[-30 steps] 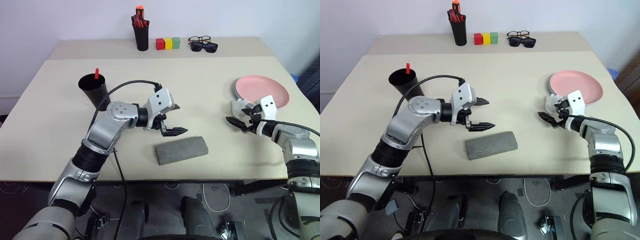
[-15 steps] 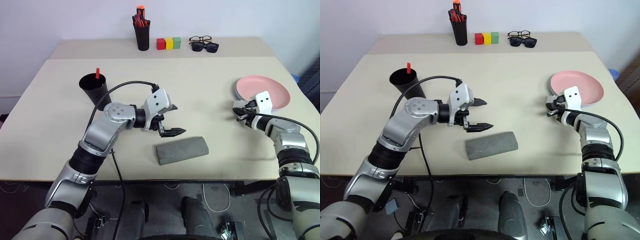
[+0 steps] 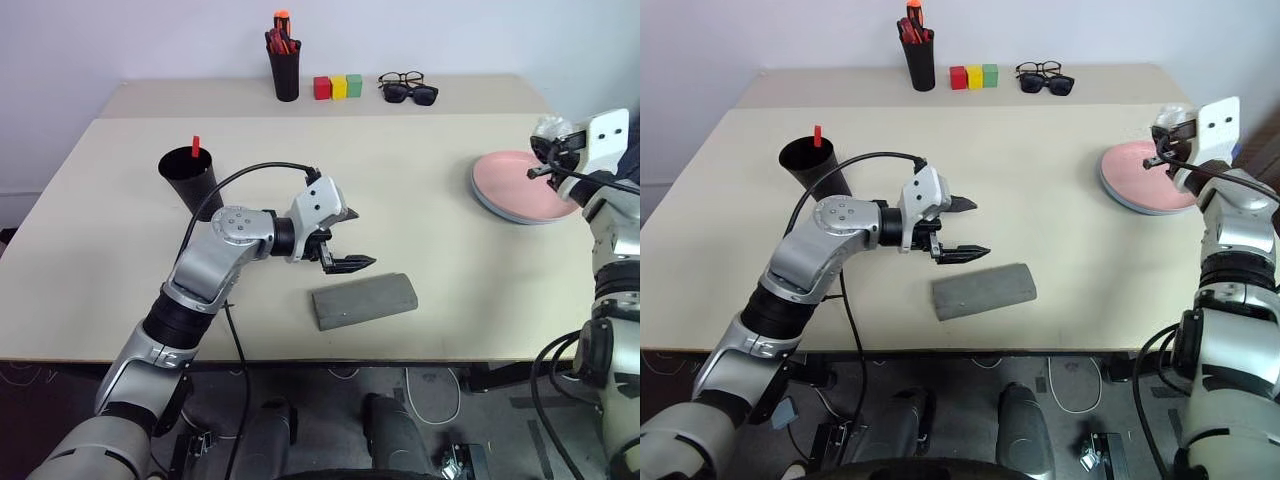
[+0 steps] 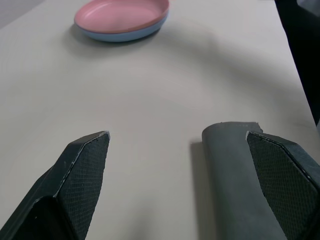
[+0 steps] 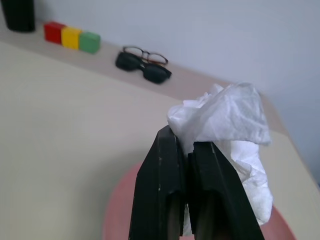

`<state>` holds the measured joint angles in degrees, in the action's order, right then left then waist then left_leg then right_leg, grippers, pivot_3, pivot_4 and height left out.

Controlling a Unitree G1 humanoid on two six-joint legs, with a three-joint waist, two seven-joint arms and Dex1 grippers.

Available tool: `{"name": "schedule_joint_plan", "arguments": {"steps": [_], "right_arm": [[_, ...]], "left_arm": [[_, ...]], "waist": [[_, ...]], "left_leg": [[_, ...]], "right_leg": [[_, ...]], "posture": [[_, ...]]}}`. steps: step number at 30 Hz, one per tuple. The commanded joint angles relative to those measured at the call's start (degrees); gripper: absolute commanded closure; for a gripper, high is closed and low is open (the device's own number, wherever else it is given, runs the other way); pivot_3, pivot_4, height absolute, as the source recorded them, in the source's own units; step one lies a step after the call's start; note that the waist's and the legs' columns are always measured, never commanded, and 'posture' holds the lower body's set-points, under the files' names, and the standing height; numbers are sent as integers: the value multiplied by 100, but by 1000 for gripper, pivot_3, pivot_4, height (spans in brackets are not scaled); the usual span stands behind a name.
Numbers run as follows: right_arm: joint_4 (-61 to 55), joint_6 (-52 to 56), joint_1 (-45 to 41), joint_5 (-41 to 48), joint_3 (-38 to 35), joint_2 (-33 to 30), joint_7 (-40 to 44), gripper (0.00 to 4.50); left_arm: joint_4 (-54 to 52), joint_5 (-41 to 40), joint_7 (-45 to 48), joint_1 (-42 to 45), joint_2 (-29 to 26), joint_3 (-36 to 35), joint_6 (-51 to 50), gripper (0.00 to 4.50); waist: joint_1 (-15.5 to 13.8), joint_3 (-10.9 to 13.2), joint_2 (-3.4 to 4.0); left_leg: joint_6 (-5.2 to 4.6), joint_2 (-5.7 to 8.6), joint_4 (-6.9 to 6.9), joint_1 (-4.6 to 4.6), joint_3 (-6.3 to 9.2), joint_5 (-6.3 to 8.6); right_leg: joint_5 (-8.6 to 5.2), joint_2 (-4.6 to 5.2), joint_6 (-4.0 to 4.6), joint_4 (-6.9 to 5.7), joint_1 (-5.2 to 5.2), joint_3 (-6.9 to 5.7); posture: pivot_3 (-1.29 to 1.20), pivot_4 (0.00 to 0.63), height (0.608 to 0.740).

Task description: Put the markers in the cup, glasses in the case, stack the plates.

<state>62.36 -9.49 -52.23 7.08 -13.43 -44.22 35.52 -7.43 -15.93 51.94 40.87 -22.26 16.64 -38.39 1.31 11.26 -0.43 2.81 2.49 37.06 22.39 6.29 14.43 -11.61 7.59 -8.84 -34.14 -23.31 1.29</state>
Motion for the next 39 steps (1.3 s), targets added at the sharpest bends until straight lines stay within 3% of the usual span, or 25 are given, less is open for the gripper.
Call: {"name": "schedule_joint_plan", "arguments": {"steps": [1,7,12,15,17,23,29,33,39], "right_arm": [[517,-319,-153,-149,4,-118,-133,3016],[770,-655,-174,-283,15,-126,-399,18],[493,-912,24,-81,-141,-173,-201,18],[-232,-977,531,208,-304,-241,278,18],[-1137,-846,1189,479,-444,-273,593,18],[-5084,656,4319,1619,-1403,-400,1062,18],[-7472,1918,6834,2544,-2594,-267,1551,18],[-8103,2260,7682,2903,-3179,7,1606,18],[-8471,2420,8246,3055,-3611,299,1632,18]], "left_arm": [[-270,-178,-132,-30,18,-212,-176,0],[-308,-105,-406,-254,1,-333,102,0],[-73,401,-853,-587,-22,-399,1105,0],[76,152,-767,-827,-17,-647,1251,0],[117,181,-855,-986,11,-779,1556,0],[-149,270,-1058,-1889,-114,-1271,2639,0],[-859,-767,-735,-2650,-638,-2039,1725,0],[-1270,-762,-978,-3110,-911,-2387,1560,0],[-1820,-1041,-843,-3704,-1263,-2710,1401,0]], "waist": [[5,1,1],[124,1,2],[150,1,1],[127,0,3],[96,1,2],[-47,-3,8],[-24,-6,8],[-39,-8,6],[-65,-8,1]], "left_leg": [[0,0,0,1,0,0],[0,0,-1,1,0,0],[2,0,-1,-4,0,-1],[2,0,-2,-4,-1,-1],[1,0,-5,-1,1,-1],[-1,1,-9,3,1,2],[-2,-7,6,-12,-2,3],[-1,-13,12,-17,-7,4],[0,-18,6,-6,-7,5]], "right_leg": [[0,0,0,0,0,0],[0,0,0,0,-1,2],[1,-1,2,-5,-1,4],[1,-1,2,-1,1,6],[1,0,0,2,1,4],[-3,2,-4,1,-8,4],[-17,0,20,-1,14,5],[-23,0,11,0,18,5],[-24,-1,14,7,9,2]], "posture": [[0,150,739],[0,150,739],[0,150,739],[0,150,739],[0,150,739],[0,150,739],[0,150,739],[0,150,739],[0,150,739]]}}
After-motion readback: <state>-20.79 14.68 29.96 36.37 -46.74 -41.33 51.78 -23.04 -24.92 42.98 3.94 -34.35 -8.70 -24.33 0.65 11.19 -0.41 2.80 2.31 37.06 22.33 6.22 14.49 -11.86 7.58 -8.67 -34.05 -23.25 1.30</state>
